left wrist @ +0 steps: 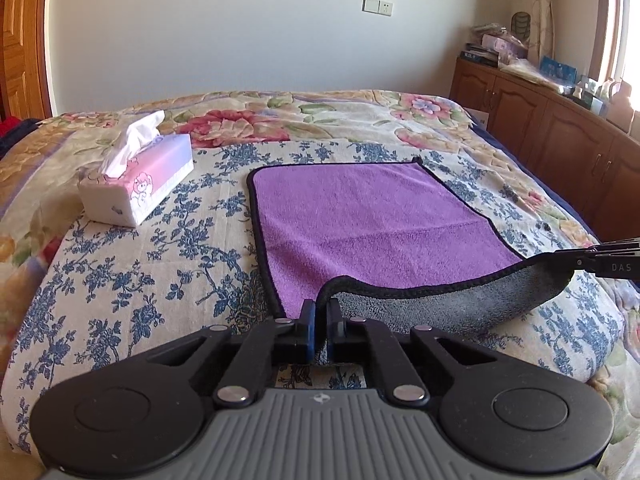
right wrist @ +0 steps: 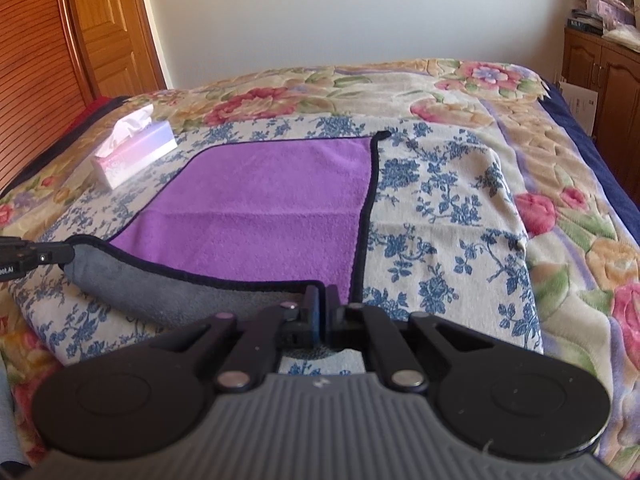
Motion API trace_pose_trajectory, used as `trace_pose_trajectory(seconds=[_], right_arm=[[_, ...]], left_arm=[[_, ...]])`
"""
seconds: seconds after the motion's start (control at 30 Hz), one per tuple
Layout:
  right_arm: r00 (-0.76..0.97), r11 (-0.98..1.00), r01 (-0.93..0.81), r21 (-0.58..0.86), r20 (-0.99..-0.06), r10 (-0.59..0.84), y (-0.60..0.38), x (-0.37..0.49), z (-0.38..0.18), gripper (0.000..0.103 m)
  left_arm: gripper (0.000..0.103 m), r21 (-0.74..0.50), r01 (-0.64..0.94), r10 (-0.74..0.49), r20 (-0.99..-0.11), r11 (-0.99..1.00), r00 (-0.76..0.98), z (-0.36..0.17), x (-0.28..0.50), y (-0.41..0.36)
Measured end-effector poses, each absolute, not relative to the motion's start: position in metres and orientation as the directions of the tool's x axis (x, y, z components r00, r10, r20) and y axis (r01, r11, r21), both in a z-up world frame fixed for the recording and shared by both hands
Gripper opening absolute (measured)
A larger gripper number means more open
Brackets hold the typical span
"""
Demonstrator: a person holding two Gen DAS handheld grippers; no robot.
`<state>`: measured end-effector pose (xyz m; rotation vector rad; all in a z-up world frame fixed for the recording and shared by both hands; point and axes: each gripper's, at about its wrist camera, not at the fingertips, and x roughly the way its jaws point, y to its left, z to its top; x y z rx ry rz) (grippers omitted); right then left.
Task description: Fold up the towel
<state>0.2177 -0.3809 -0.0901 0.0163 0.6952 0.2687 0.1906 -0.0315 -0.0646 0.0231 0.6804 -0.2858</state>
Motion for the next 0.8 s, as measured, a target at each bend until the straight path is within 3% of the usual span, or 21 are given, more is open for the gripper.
trace_pose_trajectory(seconds=[0.8], right_arm=[[0.802, 0.960, -0.277, 0.043, -0.540, 0.256, -0.368, 0.228, -0.068, 0.003]], left_arm=[[0.006, -0.059, 0.265, -0.247, -0.594, 0.963, 0.766, -0.050, 0.199, -0.035]])
